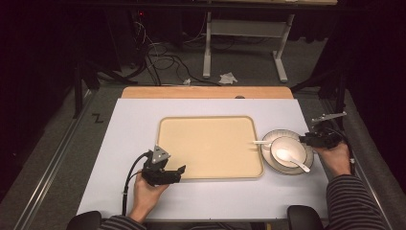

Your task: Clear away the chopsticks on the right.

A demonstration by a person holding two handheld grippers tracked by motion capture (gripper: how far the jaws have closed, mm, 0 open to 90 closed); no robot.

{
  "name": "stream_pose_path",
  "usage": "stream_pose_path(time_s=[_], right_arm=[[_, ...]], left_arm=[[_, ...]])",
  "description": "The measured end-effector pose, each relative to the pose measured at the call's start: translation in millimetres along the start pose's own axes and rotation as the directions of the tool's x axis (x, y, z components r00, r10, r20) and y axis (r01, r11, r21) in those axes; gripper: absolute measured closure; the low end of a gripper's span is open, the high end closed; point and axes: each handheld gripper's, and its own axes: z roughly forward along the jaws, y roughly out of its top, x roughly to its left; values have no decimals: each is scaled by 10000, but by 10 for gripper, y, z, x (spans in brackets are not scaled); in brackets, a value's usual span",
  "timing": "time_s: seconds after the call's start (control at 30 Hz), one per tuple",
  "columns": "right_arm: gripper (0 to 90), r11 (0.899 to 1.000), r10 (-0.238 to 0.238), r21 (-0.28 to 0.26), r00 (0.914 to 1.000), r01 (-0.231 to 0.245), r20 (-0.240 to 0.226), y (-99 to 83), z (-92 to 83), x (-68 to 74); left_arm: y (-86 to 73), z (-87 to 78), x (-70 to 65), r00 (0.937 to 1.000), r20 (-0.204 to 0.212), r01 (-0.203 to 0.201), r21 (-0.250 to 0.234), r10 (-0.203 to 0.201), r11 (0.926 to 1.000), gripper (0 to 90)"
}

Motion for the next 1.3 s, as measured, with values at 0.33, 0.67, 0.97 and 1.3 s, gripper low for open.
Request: stream_pose_path(time_s=[0.33, 0.67, 0.97, 1.3], right_arm=[[646, 9968, -299, 747, 9995, 292, 82, 68, 136, -8], [653, 9942, -249, 1050, 9997, 244, 44, 92, 207, -43], [710, 9922, -253, 1222, 9997, 248, 21, 100, 246, -60], [733, 9901, -319, 1364, 9994, 330, -101, 93, 279, -52]], left_arm=[[-26, 3, -12, 9999, -81, -103, 48, 103, 9999, 238], [-43, 5, -10, 9998, -35, -214, 129, 215, 9997, 238], [-50, 10, 0, 9999, -59, -102, 109, 103, 9999, 237], [-67, 24, 8, 9999, -96, -88, 161, 90, 9998, 240]])
